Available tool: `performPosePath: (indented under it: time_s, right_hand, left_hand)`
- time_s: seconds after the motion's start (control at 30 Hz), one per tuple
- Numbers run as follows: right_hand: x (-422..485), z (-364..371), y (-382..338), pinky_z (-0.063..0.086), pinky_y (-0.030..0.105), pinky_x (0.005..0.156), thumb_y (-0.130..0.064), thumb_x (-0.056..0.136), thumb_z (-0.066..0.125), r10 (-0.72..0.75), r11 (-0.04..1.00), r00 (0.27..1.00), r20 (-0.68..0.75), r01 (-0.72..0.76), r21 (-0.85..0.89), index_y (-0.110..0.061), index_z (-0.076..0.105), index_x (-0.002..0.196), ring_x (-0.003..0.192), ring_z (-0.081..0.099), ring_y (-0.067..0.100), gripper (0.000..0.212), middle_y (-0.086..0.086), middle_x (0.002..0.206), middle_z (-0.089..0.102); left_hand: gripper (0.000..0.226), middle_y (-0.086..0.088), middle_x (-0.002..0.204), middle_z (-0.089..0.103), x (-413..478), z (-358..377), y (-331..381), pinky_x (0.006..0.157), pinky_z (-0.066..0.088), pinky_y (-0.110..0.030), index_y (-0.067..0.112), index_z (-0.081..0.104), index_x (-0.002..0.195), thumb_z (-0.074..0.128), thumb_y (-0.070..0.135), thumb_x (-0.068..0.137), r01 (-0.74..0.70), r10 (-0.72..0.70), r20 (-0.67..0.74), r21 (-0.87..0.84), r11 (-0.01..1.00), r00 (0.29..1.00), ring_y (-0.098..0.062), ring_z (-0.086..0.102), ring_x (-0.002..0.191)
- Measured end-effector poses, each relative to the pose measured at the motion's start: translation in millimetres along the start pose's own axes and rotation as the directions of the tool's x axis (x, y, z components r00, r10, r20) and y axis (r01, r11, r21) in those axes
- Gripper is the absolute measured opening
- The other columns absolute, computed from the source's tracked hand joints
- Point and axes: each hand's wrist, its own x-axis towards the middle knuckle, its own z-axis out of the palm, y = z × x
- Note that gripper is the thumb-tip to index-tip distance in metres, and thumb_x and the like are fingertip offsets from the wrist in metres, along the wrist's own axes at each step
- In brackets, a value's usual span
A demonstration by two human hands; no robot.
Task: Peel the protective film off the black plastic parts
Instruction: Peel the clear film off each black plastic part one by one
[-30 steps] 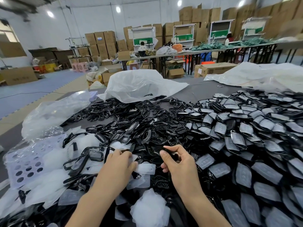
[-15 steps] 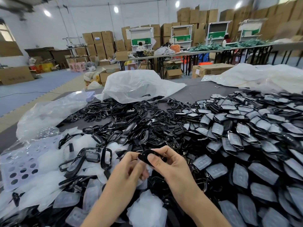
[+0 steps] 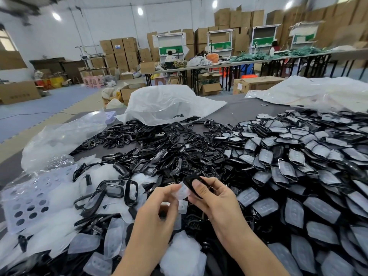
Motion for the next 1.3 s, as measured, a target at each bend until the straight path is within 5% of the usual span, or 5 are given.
performPosePath:
  time_s: [0.17,0.33,0.63,0.9,1.3]
  right_hand:
    - [-1.8,-0.9,0.7,0.059,0.022,0.069,-0.020,0.080,0.079,-0.073,0.987,0.995,-0.072,0.062,-0.147,-0.021,0.077,0.085,0.082,0.077,0.025,0.006,0.005,0.085,0.076]
    - [-3.1,-1.8,-0.5,0.057,0.018,0.070,-0.009,0.094,0.066,-0.115,0.965,0.993,-0.017,0.107,-0.238,-0.022,0.076,0.100,0.083,0.076,0.020,0.017,0.003,0.090,0.079]
    - [-12.2,7.2,5.5,0.060,0.027,0.075,-0.017,0.088,0.076,-0.062,0.942,0.992,0.107,0.094,-0.322,-0.028,0.071,0.094,0.081,0.074,0.024,0.013,0.009,0.080,0.075]
    - [-13.5,10.6,7.7,0.059,0.026,0.079,-0.016,0.093,0.067,-0.023,0.972,0.978,0.207,0.070,-0.222,-0.010,0.066,0.109,0.089,0.076,0.030,0.017,0.016,0.094,0.077]
    - [-11.7,9.7,8.9,0.060,0.026,0.075,-0.007,0.095,0.065,-0.072,0.968,0.985,0.155,0.106,-0.228,-0.011,0.070,0.107,0.083,0.076,0.029,0.014,0.014,0.092,0.078]
  left_hand:
    - [0.015,0.023,0.103,0.058,3.5,-1.9,5.1,0.073,0.047,-0.011,0.044,0.064,0.093,0.061,0.030,0.090,-0.122,0.139,-0.133,0.127,0.984,0.981,-0.008,0.061,0.091]
    - [0.015,0.018,0.088,0.070,0.9,-2.1,9.2,0.065,0.047,-0.009,0.047,0.069,0.094,0.061,0.038,0.085,0.025,-0.028,-0.030,-0.098,0.995,0.999,0.000,0.063,0.077]
    - [0.005,-0.007,0.069,0.070,1.1,1.7,8.5,0.068,0.060,-0.050,0.026,0.070,0.083,0.069,0.031,0.082,0.193,-0.259,-0.111,-0.410,0.891,0.960,-0.016,0.065,0.062]
    - [0.003,-0.002,0.061,0.065,1.0,5.0,8.5,0.052,0.057,-0.027,0.012,0.060,0.093,0.062,0.014,0.094,0.161,-0.294,-0.204,-0.494,0.854,0.934,-0.017,0.061,0.054]
    - [0.014,0.001,0.075,0.069,3.4,2.2,2.9,0.061,0.058,-0.025,0.025,0.068,0.095,0.060,0.013,0.094,0.196,-0.276,-0.085,-0.509,0.838,0.958,-0.013,0.066,0.066]
